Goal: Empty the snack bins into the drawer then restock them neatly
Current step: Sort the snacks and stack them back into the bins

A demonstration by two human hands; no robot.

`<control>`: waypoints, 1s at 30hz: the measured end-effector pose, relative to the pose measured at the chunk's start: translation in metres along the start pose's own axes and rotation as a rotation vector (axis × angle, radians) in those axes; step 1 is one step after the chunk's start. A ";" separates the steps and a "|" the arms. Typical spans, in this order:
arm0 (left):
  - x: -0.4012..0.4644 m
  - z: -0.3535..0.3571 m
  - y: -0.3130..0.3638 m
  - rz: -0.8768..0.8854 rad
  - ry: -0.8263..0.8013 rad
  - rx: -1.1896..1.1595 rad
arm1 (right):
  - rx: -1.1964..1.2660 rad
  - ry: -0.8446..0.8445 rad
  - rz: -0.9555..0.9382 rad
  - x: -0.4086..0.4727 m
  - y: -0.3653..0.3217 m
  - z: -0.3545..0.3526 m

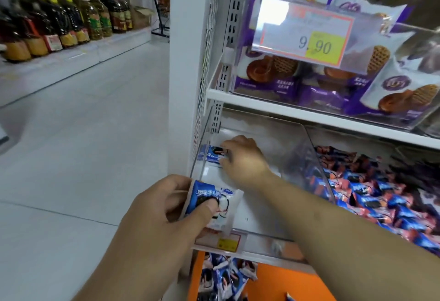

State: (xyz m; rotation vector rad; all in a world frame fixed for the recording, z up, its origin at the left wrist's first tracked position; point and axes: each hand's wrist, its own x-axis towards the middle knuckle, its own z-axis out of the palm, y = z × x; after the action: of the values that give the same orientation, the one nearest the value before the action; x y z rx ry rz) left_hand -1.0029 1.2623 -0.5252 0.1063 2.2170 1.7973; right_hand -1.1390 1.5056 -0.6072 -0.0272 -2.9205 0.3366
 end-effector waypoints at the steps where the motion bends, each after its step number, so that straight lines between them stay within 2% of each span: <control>1: -0.001 0.000 0.001 -0.004 0.001 -0.001 | 0.069 0.010 0.005 -0.005 -0.004 -0.010; 4: -0.007 0.000 0.004 0.005 0.008 -0.035 | 0.492 0.144 0.032 -0.041 -0.031 -0.062; 6: -0.010 -0.001 0.005 -0.002 0.020 -0.087 | 0.704 0.162 -0.116 -0.087 -0.050 -0.105; 9: -0.014 -0.001 0.006 -0.007 -0.002 -0.145 | 0.551 0.040 -0.355 -0.145 -0.072 -0.143; 11: -0.018 0.001 0.008 0.014 -0.057 -0.156 | 0.454 -0.002 -0.384 -0.164 -0.077 -0.143; 15: -0.026 0.003 0.011 0.044 -0.134 -0.152 | 0.342 0.110 -0.391 -0.167 -0.076 -0.129; 16: -0.027 0.003 0.009 0.091 -0.123 -0.099 | 0.304 0.140 -0.366 -0.162 -0.071 -0.126; 18: -0.026 -0.001 0.002 0.230 -0.092 0.201 | 0.220 0.180 -0.283 -0.147 -0.058 -0.119; 21: -0.023 -0.006 -0.009 0.398 -0.188 0.594 | 0.047 0.148 -0.141 -0.108 -0.028 -0.094; 24: -0.010 -0.005 -0.021 0.368 -0.361 0.914 | -0.058 0.079 0.010 -0.066 0.004 -0.063; 27: 0.000 0.003 -0.049 0.440 -0.348 0.985 | -0.090 -0.009 0.143 -0.034 0.023 -0.039; 30: 0.004 0.002 -0.053 0.483 -0.401 0.984 | -0.085 -0.040 0.188 -0.012 0.031 -0.021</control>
State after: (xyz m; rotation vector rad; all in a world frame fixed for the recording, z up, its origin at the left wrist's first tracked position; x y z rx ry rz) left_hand -1.0002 1.2537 -0.5778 1.1488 2.6386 0.5557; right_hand -1.1228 1.5401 -0.5972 -0.3127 -2.9769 0.2439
